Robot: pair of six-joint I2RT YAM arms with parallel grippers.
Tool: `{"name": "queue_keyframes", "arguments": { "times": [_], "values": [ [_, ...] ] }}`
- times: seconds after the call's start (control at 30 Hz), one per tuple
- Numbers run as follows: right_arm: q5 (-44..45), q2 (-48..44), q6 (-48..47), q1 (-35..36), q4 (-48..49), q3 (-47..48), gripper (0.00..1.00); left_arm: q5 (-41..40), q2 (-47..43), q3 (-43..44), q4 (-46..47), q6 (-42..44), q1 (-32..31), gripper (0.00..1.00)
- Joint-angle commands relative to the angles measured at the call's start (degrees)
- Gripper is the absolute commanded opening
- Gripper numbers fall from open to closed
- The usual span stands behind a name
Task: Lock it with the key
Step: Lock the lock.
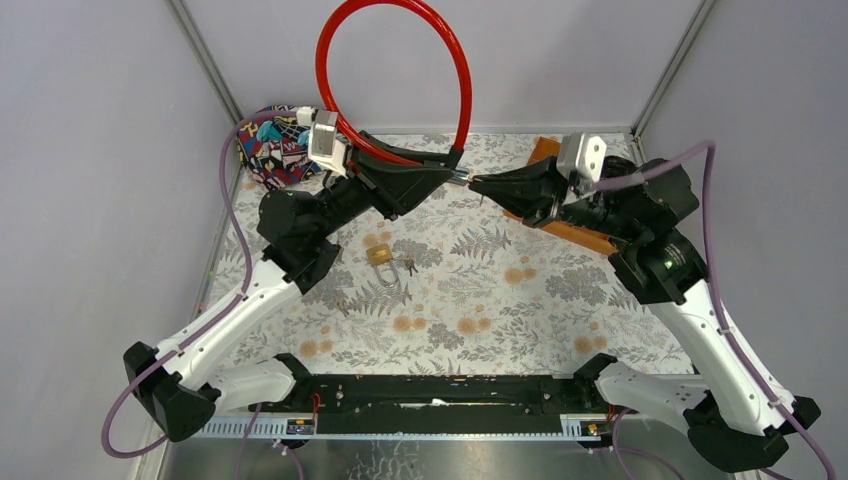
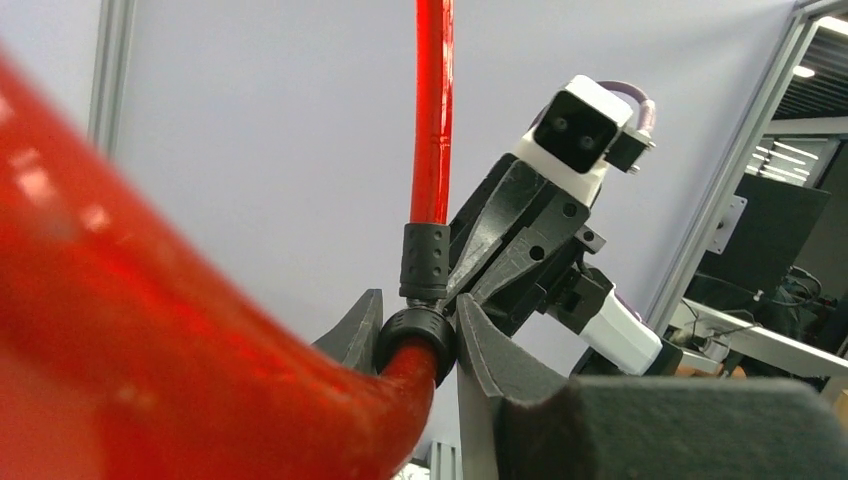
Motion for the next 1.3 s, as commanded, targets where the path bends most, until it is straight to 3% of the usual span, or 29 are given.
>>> {"name": "queue_keyframes", "arguments": {
  "times": [0.0,0.4,0.57,0.87,1.1,1.27],
  "values": [
    [-0.4,-0.2,-19.0,2.2,-1.0,-1.6,0.00,0.9,1.2,0.9,-1.5,-1.1,-2.2,0.00],
    [-0.2,0.4,-25.8,2.2,-5.7,0.7,0.00,0.6,1.4,0.6,-1.8,0.7,-3.2,0.00],
    [0.5,1.1,-24.0,2.2,-5.5,1.6,0.00,0.6,1.2,0.1,-2.0,1.4,-3.4,0.00],
    [1.0,2.4,-26.4,2.0,-25.5,9.1,0.00,6.4,-0.6,2.7,2.3,13.6,1.9,0.00],
    [4.6,-2.6,-22.7,0.4,-21.2,4.1,0.00,7.7,-2.6,2.8,6.7,16.3,4.3,0.00],
    [2.1,-3.9,-21.6,-1.8,-20.4,2.2,0.00,8.6,-3.5,3.4,7.4,16.3,4.4,0.00]
  ]
}}
